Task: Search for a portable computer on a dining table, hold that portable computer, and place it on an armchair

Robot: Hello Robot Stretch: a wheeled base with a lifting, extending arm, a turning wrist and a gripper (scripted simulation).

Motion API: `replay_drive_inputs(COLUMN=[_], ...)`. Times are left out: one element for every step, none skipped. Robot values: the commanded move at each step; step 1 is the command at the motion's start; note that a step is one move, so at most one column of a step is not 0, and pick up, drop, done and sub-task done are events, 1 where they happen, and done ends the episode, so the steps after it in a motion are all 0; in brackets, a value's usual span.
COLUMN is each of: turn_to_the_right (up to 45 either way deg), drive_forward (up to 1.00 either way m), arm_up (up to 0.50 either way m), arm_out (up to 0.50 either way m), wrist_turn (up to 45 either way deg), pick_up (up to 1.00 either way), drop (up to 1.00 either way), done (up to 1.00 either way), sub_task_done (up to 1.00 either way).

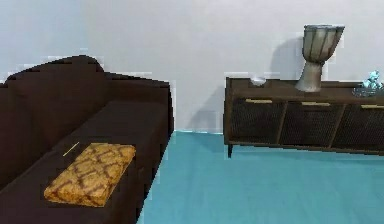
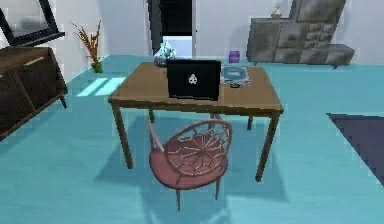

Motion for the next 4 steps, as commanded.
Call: replay_drive_inputs(turn_to_the_right=[6.0, 0.0, 45.0, 9.0], drive_forward=[0.00, 0.45, 0.00, 0.00], arm_up=[0.00, 0.00, 0.00, 0.00], arm_out=[0.00, 0.00, 0.00, 0.00], wrist_turn=[0.0, 0.0, 0.0, 0.0], pick_up=[0.00, 0.00, 0.00, 0.00], drop=[0.00, 0.00, 0.00, 0.00], done=[0.00, 0.00, 0.00, 0.00], sub_task_done=[0.00, 0.00, 0.00, 0.00])
